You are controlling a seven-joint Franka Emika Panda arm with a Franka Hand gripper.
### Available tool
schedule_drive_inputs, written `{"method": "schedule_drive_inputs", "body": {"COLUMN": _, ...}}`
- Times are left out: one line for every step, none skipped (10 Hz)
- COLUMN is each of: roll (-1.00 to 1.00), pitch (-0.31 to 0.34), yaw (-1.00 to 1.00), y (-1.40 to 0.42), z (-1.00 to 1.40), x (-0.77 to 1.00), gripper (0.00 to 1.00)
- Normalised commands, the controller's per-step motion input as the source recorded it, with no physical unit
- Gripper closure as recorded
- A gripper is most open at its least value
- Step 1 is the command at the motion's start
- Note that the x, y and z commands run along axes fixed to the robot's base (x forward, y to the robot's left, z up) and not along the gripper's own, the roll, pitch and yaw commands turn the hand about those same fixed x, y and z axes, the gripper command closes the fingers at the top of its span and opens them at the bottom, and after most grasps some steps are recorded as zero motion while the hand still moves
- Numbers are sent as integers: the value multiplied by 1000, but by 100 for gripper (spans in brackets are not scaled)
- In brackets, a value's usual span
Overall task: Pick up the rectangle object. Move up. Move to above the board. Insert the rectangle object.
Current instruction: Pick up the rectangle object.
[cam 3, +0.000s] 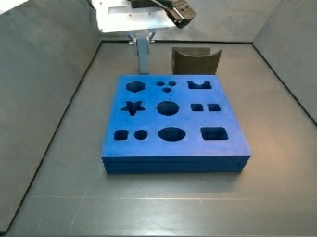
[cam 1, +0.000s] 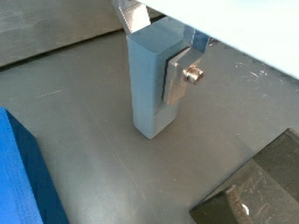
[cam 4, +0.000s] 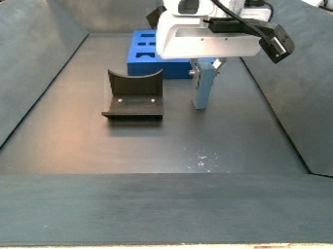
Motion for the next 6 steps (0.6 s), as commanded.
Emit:
{"method": "schedule_drive_inputs", "body": {"roll": 0, "pitch": 0, "yaw": 0, "y": 0, "z": 0, "x": 20, "gripper": 100}}
{"method": "schedule_drive_inputs", "body": {"roll": 0, "pitch": 0, "yaw": -54, "y": 0, "z": 0, "x": 109, "gripper": 100}}
{"method": "schedule_drive_inputs", "body": {"roll": 57, "pitch": 0, "yaw": 0, "y": -194, "z": 0, "x": 154, "gripper": 100}}
{"method": "schedule_drive_inputs", "body": {"roll": 0, "pitch": 0, "yaw": 0, "y": 0, "z": 0, "x": 0, "gripper": 100}}
{"method": "schedule_drive_inputs", "body": {"roll": 0, "pitch": 0, "yaw": 0, "y": 0, "z": 0, "x": 0, "gripper": 100}}
{"method": "schedule_drive_inputs", "body": {"roll": 0, "pitch": 0, "yaw": 0, "y": 0, "z": 0, "x": 0, "gripper": 100}}
